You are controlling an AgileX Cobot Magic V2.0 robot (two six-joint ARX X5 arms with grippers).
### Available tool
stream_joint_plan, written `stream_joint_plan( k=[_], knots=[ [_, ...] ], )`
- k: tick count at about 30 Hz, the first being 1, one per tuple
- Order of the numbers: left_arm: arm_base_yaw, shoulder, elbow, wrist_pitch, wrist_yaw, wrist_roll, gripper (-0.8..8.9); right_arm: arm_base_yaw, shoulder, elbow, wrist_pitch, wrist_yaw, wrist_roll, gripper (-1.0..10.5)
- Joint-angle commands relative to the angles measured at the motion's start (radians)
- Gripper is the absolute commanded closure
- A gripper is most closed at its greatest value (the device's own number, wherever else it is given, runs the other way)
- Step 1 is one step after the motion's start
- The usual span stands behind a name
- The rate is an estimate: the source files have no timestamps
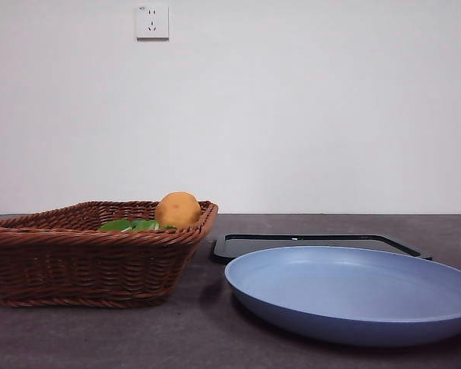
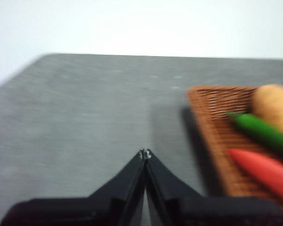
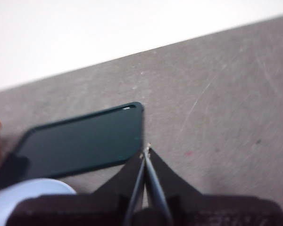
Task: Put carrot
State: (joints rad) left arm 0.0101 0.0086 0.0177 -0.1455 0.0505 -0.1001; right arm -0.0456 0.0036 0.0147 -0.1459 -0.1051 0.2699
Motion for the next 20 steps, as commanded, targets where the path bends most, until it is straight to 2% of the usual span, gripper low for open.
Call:
stream_joint_plan(
  k=[1,3,5,7,11,15,20],
  knots=[
    [0.002,-0.002,-0.011,0.011,0.113,-0.207,8.05,0.001,-0.004,-0.006,0.011,0.000,0.259,9.4],
    [0.002,-0.002,-0.011,0.015,0.191,-0.246,8.05,0.001,-0.004,-0.006,0.011,0.000,0.337,9.4],
    [0.002,-0.002,-0.011,0.025,0.231,-0.248,8.05,0.001,-0.004,-0.006,0.011,-0.002,0.369,9.4],
    [0.002,-0.002,-0.010,0.026,0.263,-0.253,8.06,0.001,-0.004,-0.005,0.011,-0.043,0.367,9.4],
    [0.002,0.004,0.021,0.011,0.269,-0.325,8.06,0.001,0.000,0.018,-0.002,-0.153,0.368,9.4],
    [0.002,0.051,0.115,-0.056,0.266,-0.327,8.06,0.001,0.051,0.109,-0.089,-0.179,0.364,9.4],
    [0.002,0.209,0.279,-0.131,0.270,-0.321,8.06,0.001,0.183,0.260,-0.174,-0.211,0.311,9.4]
  ],
)
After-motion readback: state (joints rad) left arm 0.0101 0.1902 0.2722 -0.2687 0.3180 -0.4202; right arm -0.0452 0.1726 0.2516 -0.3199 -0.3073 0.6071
